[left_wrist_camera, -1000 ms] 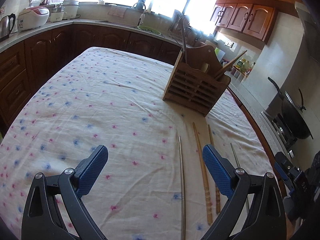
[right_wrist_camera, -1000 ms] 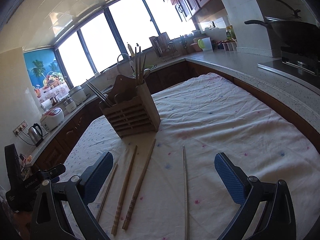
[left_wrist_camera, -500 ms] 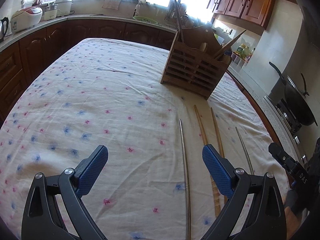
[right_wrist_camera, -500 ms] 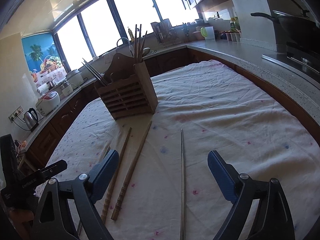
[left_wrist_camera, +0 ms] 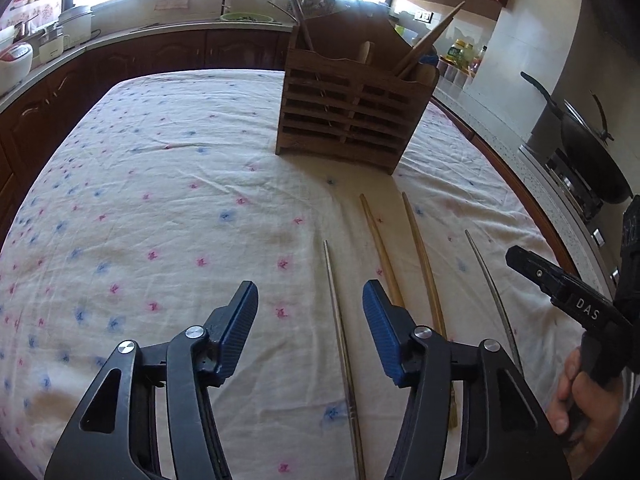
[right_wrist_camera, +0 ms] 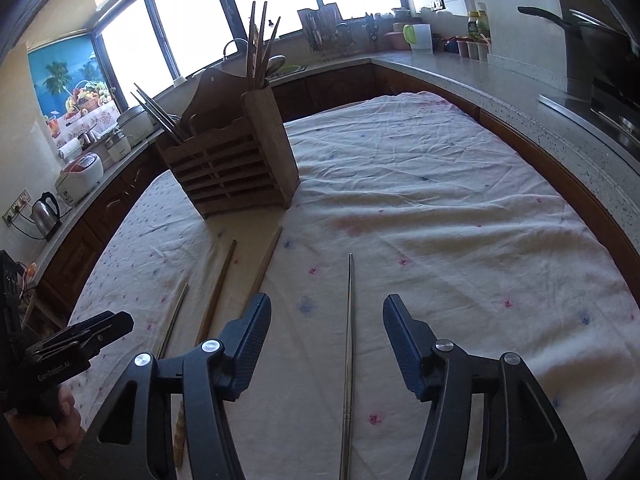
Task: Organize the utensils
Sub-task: 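Grasp a metal chopstick with the right gripper while the left grasps another chopstick, then carry the chopstick into the holder with the left gripper while the right inserts its metal chopstick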
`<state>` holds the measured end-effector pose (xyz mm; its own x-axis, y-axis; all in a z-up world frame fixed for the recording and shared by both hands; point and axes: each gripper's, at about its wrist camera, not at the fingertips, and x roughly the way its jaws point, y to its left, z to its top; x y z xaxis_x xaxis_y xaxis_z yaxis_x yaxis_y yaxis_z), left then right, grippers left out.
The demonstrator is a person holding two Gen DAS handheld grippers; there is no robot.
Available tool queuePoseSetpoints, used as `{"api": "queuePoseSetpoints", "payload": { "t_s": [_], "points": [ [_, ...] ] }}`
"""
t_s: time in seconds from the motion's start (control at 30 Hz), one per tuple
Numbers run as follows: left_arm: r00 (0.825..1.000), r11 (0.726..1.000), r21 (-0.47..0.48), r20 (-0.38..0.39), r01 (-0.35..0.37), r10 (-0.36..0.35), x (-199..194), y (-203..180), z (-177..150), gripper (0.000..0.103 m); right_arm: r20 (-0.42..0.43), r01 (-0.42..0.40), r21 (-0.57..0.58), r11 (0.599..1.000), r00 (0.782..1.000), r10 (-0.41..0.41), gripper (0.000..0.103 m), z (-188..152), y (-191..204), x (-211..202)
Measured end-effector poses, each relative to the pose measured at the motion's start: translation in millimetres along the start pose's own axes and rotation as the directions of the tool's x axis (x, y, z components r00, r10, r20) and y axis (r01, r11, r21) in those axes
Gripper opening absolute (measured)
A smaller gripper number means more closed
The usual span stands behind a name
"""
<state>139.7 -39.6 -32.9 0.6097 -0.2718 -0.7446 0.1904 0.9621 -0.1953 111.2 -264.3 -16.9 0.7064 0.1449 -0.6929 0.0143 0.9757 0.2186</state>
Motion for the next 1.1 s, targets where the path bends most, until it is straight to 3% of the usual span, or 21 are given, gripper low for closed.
{"api": "queuePoseSetpoints", "payload": {
  "t_s": [0.07,0.37,0.53,0.7,0.73,0.83,1.1],
  "points": [
    [1.000,1.000,0.026,-0.028,-0.008,0.009,12,-5,6,0.045,-0.023,0.010,-0.019,1.000,1.000,-0.011,0.055,5,0,11],
    [0.995,0.999,0.051,-0.098,0.007,-0.002,47,-10,13,0.027,-0.103,0.042,-0.073,0.996,0.993,-0.049,0.038,16,1,55],
    [0.997,0.994,0.104,-0.067,-0.024,0.031,50,-19,12,0.024,-0.131,0.064,-0.112,0.992,0.988,-0.078,0.028,17,0,67],
    [0.998,0.993,0.116,-0.054,-0.036,0.043,54,-20,16,0.006,-0.133,0.091,-0.189,0.978,0.984,-0.118,0.024,19,6,74],
    [0.998,0.993,0.111,-0.053,-0.029,0.035,55,-18,16,0.005,-0.129,0.090,-0.192,0.977,0.985,-0.116,0.023,19,6,75],
    [0.998,0.995,0.099,-0.054,-0.018,0.023,54,-16,18,0.004,-0.124,0.089,-0.189,0.978,0.986,-0.113,0.006,19,6,74],
    [0.997,0.998,0.023,-0.055,0.053,-0.052,38,-6,20,0.003,-0.121,0.020,-0.113,0.993,0.992,-0.034,0.004,20,3,58]
  ]
}}
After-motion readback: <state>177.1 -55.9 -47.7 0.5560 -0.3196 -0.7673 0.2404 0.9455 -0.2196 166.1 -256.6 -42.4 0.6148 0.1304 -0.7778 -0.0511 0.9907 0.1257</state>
